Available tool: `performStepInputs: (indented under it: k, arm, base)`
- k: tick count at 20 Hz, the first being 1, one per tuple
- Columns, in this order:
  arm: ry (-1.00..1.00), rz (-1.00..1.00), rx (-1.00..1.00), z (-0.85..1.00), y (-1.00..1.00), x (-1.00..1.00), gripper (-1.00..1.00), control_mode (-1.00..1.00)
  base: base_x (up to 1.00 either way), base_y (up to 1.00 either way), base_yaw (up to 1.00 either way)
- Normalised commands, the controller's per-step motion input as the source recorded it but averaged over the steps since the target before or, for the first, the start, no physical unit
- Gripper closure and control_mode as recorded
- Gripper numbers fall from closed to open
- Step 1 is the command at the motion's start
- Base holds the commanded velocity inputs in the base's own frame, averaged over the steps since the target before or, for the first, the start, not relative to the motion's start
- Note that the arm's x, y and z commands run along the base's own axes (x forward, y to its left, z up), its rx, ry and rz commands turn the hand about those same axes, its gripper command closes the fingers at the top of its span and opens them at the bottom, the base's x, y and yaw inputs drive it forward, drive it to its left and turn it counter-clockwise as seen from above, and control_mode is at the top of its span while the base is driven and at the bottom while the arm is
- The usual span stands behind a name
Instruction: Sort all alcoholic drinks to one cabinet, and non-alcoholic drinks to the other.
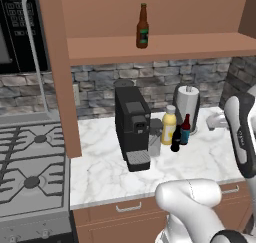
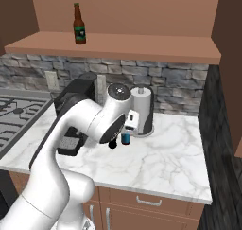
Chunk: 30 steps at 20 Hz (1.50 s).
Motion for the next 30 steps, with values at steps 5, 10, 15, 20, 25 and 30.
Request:
performStepInputs:
  k: [5, 10, 15, 20, 25, 30]
  arm:
    - [0.03, 0.09, 0.09, -0.17, 0.00, 0.37, -1.00, -1.00]
    - [0.00, 0.08, 0.04, -0.40, 0.00, 0.33, -1.00, -1.00]
    - [-0.02, 0.09, 0.04, -0.45, 0.00, 0.23, -1.00, -1.00]
    - [-0.03, 0.06, 0.03, -0.26, 0.00, 0.28, -1.00, -1.00]
    - [0.00, 0.04, 0.04, -0.08, 0.00, 0.28, -1.00, -1.00]
    - [0.00, 0.03, 0.03, -0.12, -0.01, 0.25, -1.00, -1.00]
  base:
    - [0.00, 0.00, 0.00]
    - [0.00, 0.00, 0.00]
    - [0.00, 0.00, 0.00]
    - [0.00, 0.00, 0.00]
    - [0.00, 0.00, 0.00]
    - [0.00, 0.00, 0.00]
